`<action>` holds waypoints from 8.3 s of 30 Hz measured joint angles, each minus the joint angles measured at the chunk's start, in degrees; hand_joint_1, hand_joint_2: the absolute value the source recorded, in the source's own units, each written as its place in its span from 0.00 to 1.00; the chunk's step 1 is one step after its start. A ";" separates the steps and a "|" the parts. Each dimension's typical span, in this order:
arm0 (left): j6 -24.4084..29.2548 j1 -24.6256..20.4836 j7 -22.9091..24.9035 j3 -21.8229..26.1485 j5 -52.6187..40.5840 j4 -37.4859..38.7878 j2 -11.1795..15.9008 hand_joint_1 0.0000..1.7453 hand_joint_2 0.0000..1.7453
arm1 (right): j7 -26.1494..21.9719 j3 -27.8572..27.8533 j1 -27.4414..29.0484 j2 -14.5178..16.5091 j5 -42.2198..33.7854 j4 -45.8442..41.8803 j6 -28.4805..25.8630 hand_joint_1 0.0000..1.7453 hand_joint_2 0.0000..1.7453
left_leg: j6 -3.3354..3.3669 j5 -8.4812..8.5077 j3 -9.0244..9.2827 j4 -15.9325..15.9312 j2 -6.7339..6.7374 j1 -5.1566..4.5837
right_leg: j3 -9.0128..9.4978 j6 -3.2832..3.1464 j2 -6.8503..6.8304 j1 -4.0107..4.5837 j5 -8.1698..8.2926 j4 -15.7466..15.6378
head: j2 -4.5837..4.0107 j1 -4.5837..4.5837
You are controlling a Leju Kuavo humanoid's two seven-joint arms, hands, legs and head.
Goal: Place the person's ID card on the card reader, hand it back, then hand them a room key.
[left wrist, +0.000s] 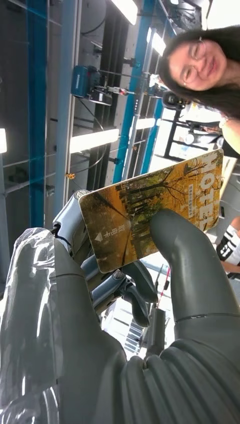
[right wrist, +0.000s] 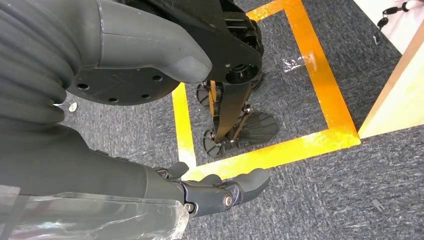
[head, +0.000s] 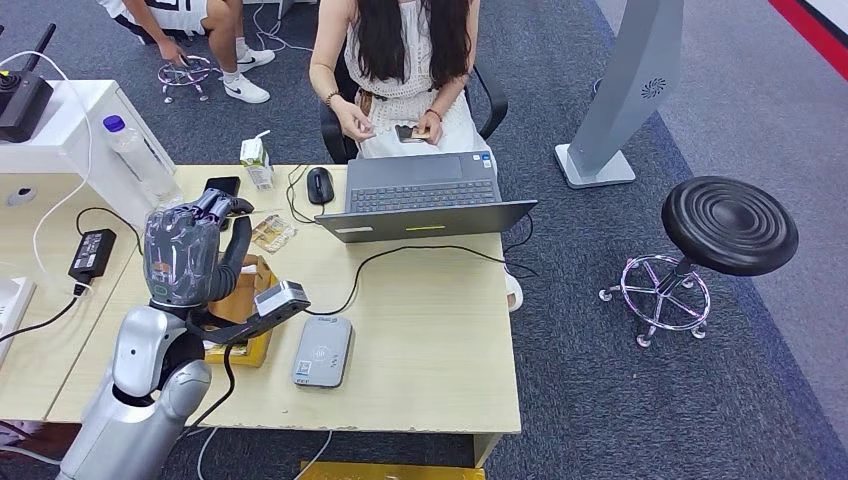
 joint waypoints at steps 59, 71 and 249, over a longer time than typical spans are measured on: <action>-12.63 7.42 10.80 -8.60 -3.23 23.28 -10.11 1.00 1.00 | 1.33 -2.83 0.13 -0.20 3.34 -0.31 -1.28 0.00 1.00 | 0.26 -0.12 0.09 0.03 -0.11 -0.17 | 0.20 0.27 -0.13 -0.13 -0.07 -0.04 | 0.00 -0.01; 1.07 5.26 7.03 -4.71 -7.60 8.73 -6.95 1.00 1.00 | 0.39 -2.92 0.20 -0.20 4.95 -0.31 -1.14 0.00 1.00 | 0.26 -0.11 0.03 0.03 -0.13 -0.17 | 0.15 0.27 -0.14 -0.13 -0.07 -0.03 | 0.00 -0.01; -10.12 13.89 4.58 -2.00 -0.70 -14.37 6.52 0.00 1.00 | 1.40 -8.55 1.11 -0.22 3.18 -0.22 -0.63 0.00 1.00 | 0.45 -0.29 -0.04 0.08 0.06 -0.37 | 0.04 0.55 0.09 -0.35 -0.27 -0.04 | 0.00 -0.13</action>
